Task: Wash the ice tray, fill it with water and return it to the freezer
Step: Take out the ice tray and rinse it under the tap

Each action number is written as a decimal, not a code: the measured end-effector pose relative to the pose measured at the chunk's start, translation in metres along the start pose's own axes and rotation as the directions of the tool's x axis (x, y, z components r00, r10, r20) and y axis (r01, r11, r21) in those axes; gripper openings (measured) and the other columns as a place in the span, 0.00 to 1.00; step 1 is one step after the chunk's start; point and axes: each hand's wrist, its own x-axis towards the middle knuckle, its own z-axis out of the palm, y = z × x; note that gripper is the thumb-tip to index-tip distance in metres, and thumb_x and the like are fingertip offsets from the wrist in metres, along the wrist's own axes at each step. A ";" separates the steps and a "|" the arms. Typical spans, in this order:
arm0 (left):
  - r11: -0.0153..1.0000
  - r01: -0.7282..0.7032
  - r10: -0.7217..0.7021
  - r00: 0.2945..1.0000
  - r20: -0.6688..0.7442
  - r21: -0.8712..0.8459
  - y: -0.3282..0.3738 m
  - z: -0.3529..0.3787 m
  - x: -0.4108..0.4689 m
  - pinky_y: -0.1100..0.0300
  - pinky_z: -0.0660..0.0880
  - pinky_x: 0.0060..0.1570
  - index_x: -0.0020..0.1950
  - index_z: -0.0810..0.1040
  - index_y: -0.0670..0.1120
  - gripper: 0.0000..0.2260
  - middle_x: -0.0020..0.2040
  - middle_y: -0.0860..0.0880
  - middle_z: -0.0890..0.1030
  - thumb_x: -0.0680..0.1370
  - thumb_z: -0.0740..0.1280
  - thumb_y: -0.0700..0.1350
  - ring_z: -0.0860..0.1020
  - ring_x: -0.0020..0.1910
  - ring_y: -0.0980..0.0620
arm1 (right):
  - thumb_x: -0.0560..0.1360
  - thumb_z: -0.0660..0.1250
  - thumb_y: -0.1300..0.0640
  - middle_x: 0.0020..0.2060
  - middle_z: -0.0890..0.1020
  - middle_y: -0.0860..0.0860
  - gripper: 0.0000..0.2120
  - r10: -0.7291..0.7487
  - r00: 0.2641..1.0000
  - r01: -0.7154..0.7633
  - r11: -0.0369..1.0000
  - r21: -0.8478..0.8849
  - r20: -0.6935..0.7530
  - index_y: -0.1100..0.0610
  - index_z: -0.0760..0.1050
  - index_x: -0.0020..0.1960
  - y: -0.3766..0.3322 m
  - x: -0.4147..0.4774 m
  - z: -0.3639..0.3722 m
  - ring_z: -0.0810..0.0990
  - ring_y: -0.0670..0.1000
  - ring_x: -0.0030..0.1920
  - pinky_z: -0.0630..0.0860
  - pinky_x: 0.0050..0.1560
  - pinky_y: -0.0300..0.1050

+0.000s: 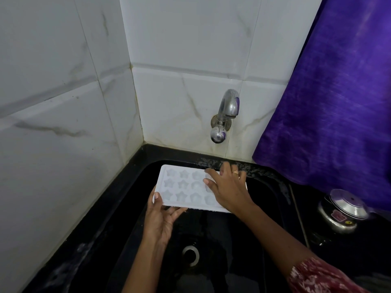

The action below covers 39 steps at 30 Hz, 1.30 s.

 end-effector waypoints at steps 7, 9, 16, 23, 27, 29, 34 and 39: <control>1.000 0.013 -0.012 0.999 0.036 -0.023 -0.003 0.001 -0.002 0.48 0.81 0.39 0.69 0.67 0.45 0.17 0.60 0.44 0.78 0.81 0.55 0.48 0.82 0.50 0.44 | 0.77 0.45 0.37 0.59 0.66 0.54 0.23 -0.021 0.989 0.020 1.000 0.006 0.145 0.41 0.68 0.66 -0.011 0.010 0.004 0.65 0.56 0.59 0.59 0.57 0.52; 0.999 0.017 -0.016 0.999 0.041 -0.029 -0.003 0.001 -0.002 0.48 0.81 0.39 0.69 0.67 0.45 0.17 0.60 0.43 0.78 0.81 0.55 0.48 0.82 0.50 0.45 | 0.78 0.48 0.39 0.59 0.65 0.53 0.20 -0.019 0.985 0.013 0.999 0.037 0.172 0.41 0.67 0.66 -0.011 0.012 0.006 0.64 0.55 0.59 0.58 0.58 0.53; 1.000 0.015 -0.015 0.999 0.029 -0.012 -0.003 -0.001 0.001 0.49 0.81 0.38 0.69 0.68 0.46 0.17 0.61 0.43 0.78 0.81 0.55 0.48 0.82 0.50 0.44 | 0.78 0.48 0.39 0.60 0.65 0.54 0.19 -0.042 0.978 0.034 0.998 0.043 0.203 0.41 0.67 0.66 -0.007 0.011 0.004 0.64 0.55 0.60 0.58 0.59 0.53; 0.999 0.016 -0.015 0.999 0.032 -0.046 -0.003 0.000 0.000 0.47 0.81 0.41 0.68 0.68 0.45 0.17 0.60 0.43 0.78 0.80 0.55 0.49 0.82 0.50 0.44 | 0.77 0.41 0.37 0.62 0.66 0.56 0.26 -0.039 0.990 0.046 0.998 -0.044 0.138 0.44 0.66 0.66 -0.012 0.009 0.007 0.66 0.57 0.60 0.60 0.57 0.53; 0.999 0.021 -0.020 0.999 0.026 -0.045 -0.004 0.000 -0.001 0.47 0.81 0.40 0.67 0.69 0.45 0.16 0.59 0.43 0.79 0.81 0.55 0.48 0.82 0.49 0.44 | 0.73 0.36 0.35 0.61 0.66 0.54 0.31 -0.024 0.991 0.026 1.000 -0.012 0.134 0.44 0.66 0.66 -0.016 0.010 0.009 0.65 0.56 0.59 0.60 0.55 0.52; 0.998 0.023 -0.022 1.000 0.020 -0.052 -0.004 0.000 -0.001 0.46 0.81 0.40 0.66 0.69 0.45 0.16 0.57 0.44 0.80 0.81 0.55 0.48 0.83 0.49 0.44 | 0.77 0.42 0.37 0.62 0.65 0.54 0.25 -0.027 0.988 0.025 1.000 0.012 0.154 0.45 0.66 0.66 -0.016 0.010 0.008 0.64 0.56 0.61 0.60 0.57 0.53; 0.997 0.031 -0.030 0.999 0.015 -0.070 -0.006 0.000 -0.001 0.45 0.81 0.41 0.67 0.69 0.45 0.16 0.55 0.45 0.81 0.81 0.55 0.48 0.83 0.48 0.44 | 0.76 0.41 0.37 0.60 0.66 0.54 0.26 -0.020 0.992 0.021 1.000 -0.005 0.127 0.45 0.68 0.65 -0.014 0.008 0.005 0.66 0.55 0.59 0.60 0.56 0.52; 0.997 0.032 -0.032 0.999 0.006 -0.075 -0.008 0.005 0.000 0.45 0.81 0.41 0.67 0.69 0.45 0.16 0.57 0.43 0.79 0.81 0.55 0.48 0.83 0.47 0.45 | 0.67 0.30 0.35 0.60 0.67 0.54 0.38 -0.064 0.996 0.062 0.998 0.033 0.063 0.45 0.66 0.66 -0.023 0.011 0.001 0.67 0.55 0.58 0.60 0.55 0.52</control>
